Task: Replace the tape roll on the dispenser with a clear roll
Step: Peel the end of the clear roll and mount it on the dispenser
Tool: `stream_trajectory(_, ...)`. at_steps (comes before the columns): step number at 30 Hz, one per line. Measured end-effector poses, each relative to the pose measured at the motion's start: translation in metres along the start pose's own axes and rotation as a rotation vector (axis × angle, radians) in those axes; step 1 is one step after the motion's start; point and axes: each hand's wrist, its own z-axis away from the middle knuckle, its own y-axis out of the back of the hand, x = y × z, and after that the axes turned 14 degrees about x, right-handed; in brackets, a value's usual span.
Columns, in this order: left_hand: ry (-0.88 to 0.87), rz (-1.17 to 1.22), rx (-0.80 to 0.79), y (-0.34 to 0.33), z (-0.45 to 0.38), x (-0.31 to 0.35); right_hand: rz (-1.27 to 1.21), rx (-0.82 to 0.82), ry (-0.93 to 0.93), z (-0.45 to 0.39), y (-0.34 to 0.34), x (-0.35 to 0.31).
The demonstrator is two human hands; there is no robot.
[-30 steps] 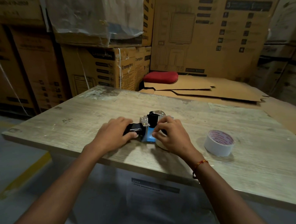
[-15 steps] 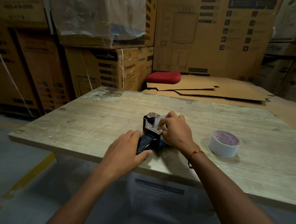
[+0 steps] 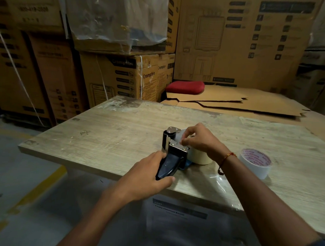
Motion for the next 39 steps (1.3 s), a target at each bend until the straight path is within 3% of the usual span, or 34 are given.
stream_trajectory(6, 0.006, -0.011, 0.016, -0.01, 0.004, 0.008, -0.177, -0.167, -0.086, 0.006, 0.015, -0.016)
stream_trajectory(13, 0.054, -0.209, 0.194, -0.034, 0.017, 0.035, -0.131, -0.021, 0.0, 0.017, 0.021, -0.018)
stream_trajectory(20, 0.007, -0.04, 0.211, -0.035, 0.001, 0.046, 0.004, -0.079, 0.169, 0.038, 0.044, -0.02)
stream_trajectory(26, 0.117, 0.181, 0.448, -0.031, -0.041, 0.0, 0.128, -0.063, 0.234, 0.047, 0.039, -0.005)
stream_trajectory(35, 0.064, 0.414, 0.2, -0.043, -0.068, -0.032, 0.206, -0.175, 0.32, 0.045, 0.049, 0.0)
stream_trajectory(39, 0.062, 0.406, 0.161, -0.053, -0.067, -0.033, 0.314, -0.096, 0.308, 0.048, 0.053, 0.005)
